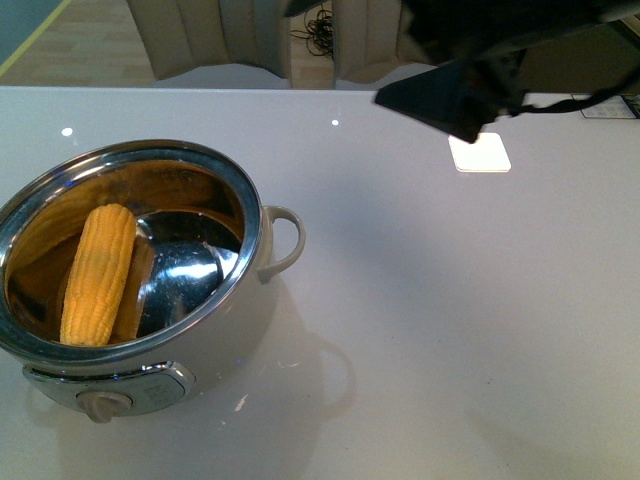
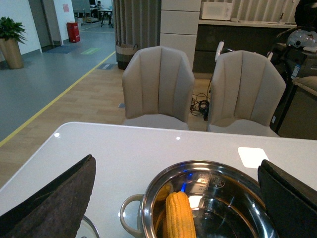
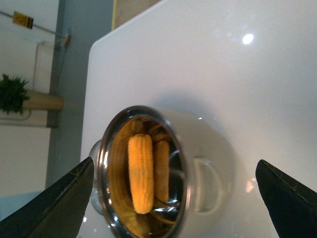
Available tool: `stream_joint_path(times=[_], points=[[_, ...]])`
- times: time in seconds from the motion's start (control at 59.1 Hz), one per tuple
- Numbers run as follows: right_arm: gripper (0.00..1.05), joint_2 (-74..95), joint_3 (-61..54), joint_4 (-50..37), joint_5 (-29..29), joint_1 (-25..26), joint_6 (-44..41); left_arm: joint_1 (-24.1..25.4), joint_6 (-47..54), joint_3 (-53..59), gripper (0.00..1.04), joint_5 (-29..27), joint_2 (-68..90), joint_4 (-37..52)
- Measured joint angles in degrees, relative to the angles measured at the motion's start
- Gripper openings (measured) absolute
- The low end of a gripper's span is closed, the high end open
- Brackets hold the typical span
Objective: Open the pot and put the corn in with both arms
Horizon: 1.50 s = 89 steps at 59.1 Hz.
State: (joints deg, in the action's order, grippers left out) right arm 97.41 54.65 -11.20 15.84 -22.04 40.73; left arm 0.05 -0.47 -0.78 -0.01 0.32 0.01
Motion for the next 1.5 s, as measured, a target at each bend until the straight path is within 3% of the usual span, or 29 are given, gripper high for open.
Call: stream_joint_path(times=[0.287,0.372,0.541,0.829,1.386,1.42,1.505], points=[[0.96,-19.6,-18.2,-2.5,-7.7,7.9,-12.8,0.0,0.0,0.0,0.98,0.0,0.0,0.0],[0.96,-26.1,-23.8,-3.8,-13.8,8.5,-20.6,0.0,0.0,0.0,0.98,0.0,0.0,0.0],[0.96,-35.8,-30.4,-2.7,-17.6,11.5,-30.8,0.0,0.0,0.0,0.98,0.0,0.0,0.0],[0.96,-52.0,-37.4,8.5,-21.5,14.2,-33.0,0.0,0.0,0.0,0.98,0.0,0.0,0.0],[0.96,-57.1,-37.4,11.5,-23.6,13.0,-33.2,0.0,0.0,0.0,0.98,0.0,0.0,0.0],[0.93,-57.2,-38.6,7.9,-24.2,13.0,-34.2,0.0,0.0,0.0,0.98,0.0,0.0,0.0],[0.77,-58.7,-45.6,-10.8,-23.7,13.6,-37.6,0.0,0.0,0.0,0.98,0.0,0.0,0.0]])
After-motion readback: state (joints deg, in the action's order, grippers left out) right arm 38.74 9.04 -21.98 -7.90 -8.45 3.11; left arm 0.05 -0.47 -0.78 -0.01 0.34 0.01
